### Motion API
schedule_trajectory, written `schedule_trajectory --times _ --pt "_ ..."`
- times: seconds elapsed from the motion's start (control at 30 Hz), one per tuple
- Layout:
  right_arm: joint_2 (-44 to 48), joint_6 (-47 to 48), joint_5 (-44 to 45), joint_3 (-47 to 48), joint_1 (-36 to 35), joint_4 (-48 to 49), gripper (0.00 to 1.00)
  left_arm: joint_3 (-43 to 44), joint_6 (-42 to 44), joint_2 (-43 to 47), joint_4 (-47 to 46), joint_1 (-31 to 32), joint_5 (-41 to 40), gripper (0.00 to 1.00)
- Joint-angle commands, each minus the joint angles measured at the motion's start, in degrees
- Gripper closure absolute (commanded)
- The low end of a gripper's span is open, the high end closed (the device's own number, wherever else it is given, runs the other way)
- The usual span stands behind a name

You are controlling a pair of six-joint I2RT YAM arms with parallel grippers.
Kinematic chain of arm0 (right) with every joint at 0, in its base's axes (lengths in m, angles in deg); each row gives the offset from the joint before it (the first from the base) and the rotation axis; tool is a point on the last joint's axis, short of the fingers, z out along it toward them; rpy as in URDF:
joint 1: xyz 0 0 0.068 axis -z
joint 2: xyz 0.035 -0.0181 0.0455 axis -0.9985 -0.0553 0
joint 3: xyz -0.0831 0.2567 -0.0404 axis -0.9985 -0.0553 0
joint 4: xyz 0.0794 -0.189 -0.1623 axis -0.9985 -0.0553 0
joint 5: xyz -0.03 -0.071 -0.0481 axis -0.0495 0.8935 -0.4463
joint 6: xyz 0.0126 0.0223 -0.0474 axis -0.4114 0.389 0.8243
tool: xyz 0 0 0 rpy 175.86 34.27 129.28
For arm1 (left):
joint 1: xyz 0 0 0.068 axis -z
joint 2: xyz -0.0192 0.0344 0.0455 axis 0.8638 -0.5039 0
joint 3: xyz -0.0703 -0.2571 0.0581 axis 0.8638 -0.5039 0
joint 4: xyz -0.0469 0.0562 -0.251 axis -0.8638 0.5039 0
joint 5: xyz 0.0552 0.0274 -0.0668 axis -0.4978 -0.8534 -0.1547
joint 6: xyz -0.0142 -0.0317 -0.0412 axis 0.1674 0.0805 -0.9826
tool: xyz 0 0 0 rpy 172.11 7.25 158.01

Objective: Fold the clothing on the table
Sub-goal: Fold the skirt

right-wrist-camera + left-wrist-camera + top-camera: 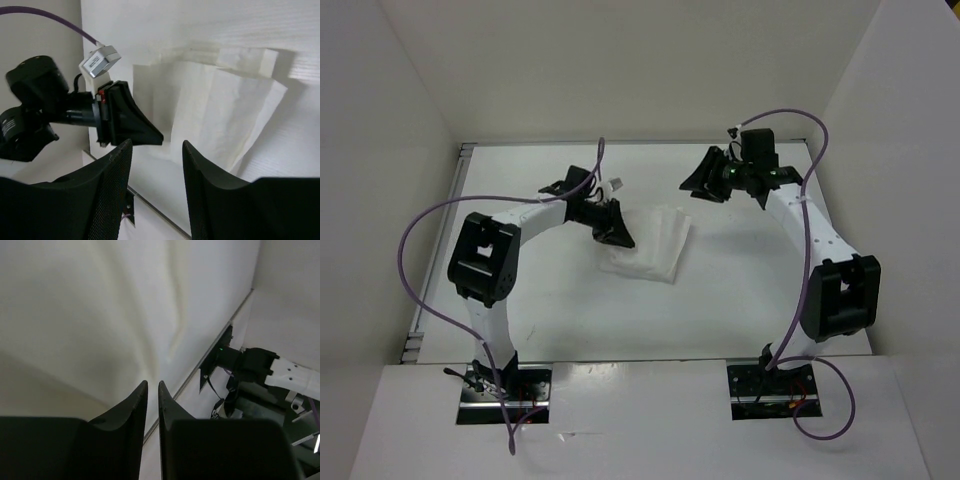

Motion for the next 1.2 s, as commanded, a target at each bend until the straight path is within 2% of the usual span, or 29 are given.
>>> schedule_trajectory --times 0.0,0.07,0.27,0.37,0.43,0.53,0.63,0.7,0.77,0.87,0.9,0.93,1.0,1.03,1.07,1.1,1.13,1.17 --pt "2.87 1.28 0.38 -2.57 0.67 -1.03 0.5 -5.76 1.66 -1.01 0.49 -4.02 -0.69 0.8" --pt "3.48 1.28 0.38 -3.37 0.68 -1.03 0.5 -8.07 2.19 -2.67 1.2 -4.82 -5.51 0.8" --pt "3.49 1.28 0.91 -5.12 0.68 -1.03 0.5 -10.8 1.58 -10.4 -0.3 -4.83 -9.32 0.81" --pt "4.63 1.28 0.3 -5.12 0.68 -1.03 0.5 -10.8 1.05 -8.85 -0.91 -5.53 -8.8 0.81" --pt "6.47 1.89 0.29 -5.12 0.68 -1.65 0.5 -8.7 1.05 -5.34 0.22 -6.23 -6.96 0.75" --pt "9.45 2.42 0.29 -6.26 1.2 -2.18 0.47 -4.23 1.83 6.85 2.77 -7.37 -4.84 0.52" --pt "13.57 2.42 1.6 -10.04 1.82 -0.86 0.45 -2.63 2.45 16.17 3.31 -8.86 -4.22 0.37" --pt "15.52 1.2 4.58 -13.81 1.82 -0.86 0.43 -6.48 1.58 20.41 1.21 -9.91 -6.06 0.34" --pt "18.77 -1.43 6.08 -18.19 1.82 -0.33 0.42 -10.96 -0.88 25.6 0.67 -10.97 -11.32 0.34" --pt "25.79 -6.87 9.77 -25.41 0.69 0.72 0.42 -21.94 -4.57 32.81 -0.64 -10.98 -18.44 0.34" --pt "27.99 -8.64 14.74 -26.91 -0.71 0.72 0.4 -27.53 -5.71 35.0 -0.65 -10.46 -20.46 0.34" --pt "32.71 -12.48 17.58 -29.79 -3.86 0.72 0.35 -30.11 -8.59 40.33 -1.43 -9.32 -24.66 0.34" --pt "37.3 -16.72 20.32 -33.41 -6.43 1.68 0.22 -35.04 -13.16 49.73 -3.19 -9.31 -27.33 0.34" --pt "39.76 -18.31 21.9 -36.21 -7.22 2.47 0.14 -38.89 -15.63 53.01 -3.72 -8.79 -28.29 0.32" --pt "44.05 -19.19 22.96 -36.24 -7.75 2.48 0.0 -39.88 -18.96 56.26 -3.73 -8.78 -31.17 0.3" --pt "45.83 -19.2 24.01 -36.24 -7.76 1.52 0.0 -40.42 -20.03 62.38 -3.12 -8.78 -32.86 0.28" --pt "47.5 -19.2 24.72 -36.24 -7.76 1.51 0.0 -40.94 -20.74 65.14 -3.11 -8.78 -34.0 0.2" --pt "50.65 -19.98 24.73 -37.02 -7.76 2.04 0.0 -42.86 -22.58 67.78 -4.15 -8.78 -34.54 0.18"
